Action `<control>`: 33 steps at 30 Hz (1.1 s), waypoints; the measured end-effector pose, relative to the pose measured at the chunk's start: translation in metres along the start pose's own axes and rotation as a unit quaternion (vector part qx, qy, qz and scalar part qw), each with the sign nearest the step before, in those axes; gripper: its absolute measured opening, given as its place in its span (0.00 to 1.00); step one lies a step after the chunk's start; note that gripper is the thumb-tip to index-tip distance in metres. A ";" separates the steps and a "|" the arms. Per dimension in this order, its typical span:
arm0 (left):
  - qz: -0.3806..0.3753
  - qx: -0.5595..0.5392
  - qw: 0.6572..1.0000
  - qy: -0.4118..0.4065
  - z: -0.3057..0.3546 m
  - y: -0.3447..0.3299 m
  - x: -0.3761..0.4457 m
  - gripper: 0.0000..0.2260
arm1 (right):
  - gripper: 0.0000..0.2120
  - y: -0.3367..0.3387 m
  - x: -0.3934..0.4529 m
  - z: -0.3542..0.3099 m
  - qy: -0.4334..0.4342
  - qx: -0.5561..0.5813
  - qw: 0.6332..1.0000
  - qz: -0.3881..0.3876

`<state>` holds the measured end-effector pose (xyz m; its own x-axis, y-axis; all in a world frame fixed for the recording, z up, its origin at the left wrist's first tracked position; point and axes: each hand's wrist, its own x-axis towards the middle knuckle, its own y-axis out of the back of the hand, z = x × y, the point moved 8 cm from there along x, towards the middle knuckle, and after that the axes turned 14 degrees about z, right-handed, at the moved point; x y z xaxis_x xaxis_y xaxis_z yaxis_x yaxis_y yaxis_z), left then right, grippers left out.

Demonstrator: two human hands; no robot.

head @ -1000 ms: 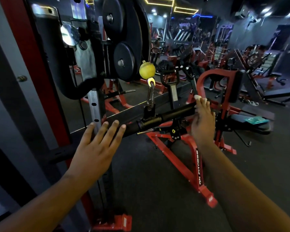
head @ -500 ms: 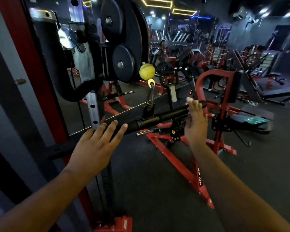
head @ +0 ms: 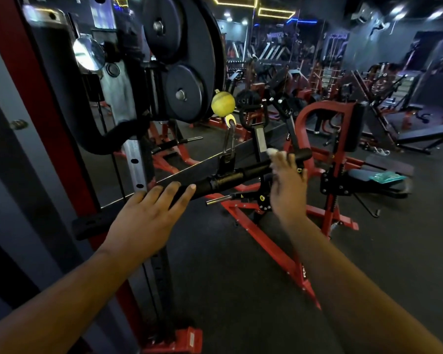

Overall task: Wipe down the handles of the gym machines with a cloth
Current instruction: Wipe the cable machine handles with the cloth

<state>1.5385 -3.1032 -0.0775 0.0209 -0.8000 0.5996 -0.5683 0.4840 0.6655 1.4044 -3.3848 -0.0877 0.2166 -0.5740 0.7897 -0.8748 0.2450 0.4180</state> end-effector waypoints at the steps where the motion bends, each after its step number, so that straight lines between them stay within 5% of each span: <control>1: 0.001 -0.003 1.000 0.000 0.001 -0.001 0.000 0.40 | 0.33 0.004 0.013 0.021 -0.026 -0.015 1.000 0.006; 5: 0.008 -0.011 1.000 0.002 0.006 -0.001 0.001 0.39 | 0.31 0.010 0.028 0.052 -0.097 0.014 0.995 0.021; 12: 0.021 -0.005 1.000 0.002 0.003 0.000 0.001 0.37 | 0.25 -0.008 -0.062 -0.066 -0.021 0.124 0.992 -0.001; 16: 0.030 -0.018 0.999 0.004 0.008 0.000 -0.004 0.41 | 0.27 0.005 -0.041 -0.056 -0.089 0.156 0.982 0.052; 19: 0.036 -0.026 0.999 0.009 0.015 0.000 -0.006 0.42 | 0.19 0.020 -0.008 -0.026 -0.249 0.248 0.934 0.067; 23: 0.035 -0.021 0.999 0.020 0.023 -0.003 -0.007 0.38 | 0.19 0.005 -0.005 -0.012 -0.379 0.333 0.855 0.123; 29: -0.003 -0.019 1.000 0.011 0.026 -0.009 -0.008 0.37 | 0.24 -0.040 -0.072 -0.095 -0.378 0.479 0.791 0.040; 33: -0.024 -0.021 0.999 0.020 0.020 -0.010 -0.007 0.37 | 0.22 -0.049 -0.052 -0.081 -0.416 0.480 0.769 0.065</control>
<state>1.5281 -3.1098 -0.0970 0.0804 -0.8084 0.5831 -0.5317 0.4600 0.7111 1.4706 -3.3037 -0.1132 0.0974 -0.9929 0.0689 -0.8690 -0.1186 -0.4804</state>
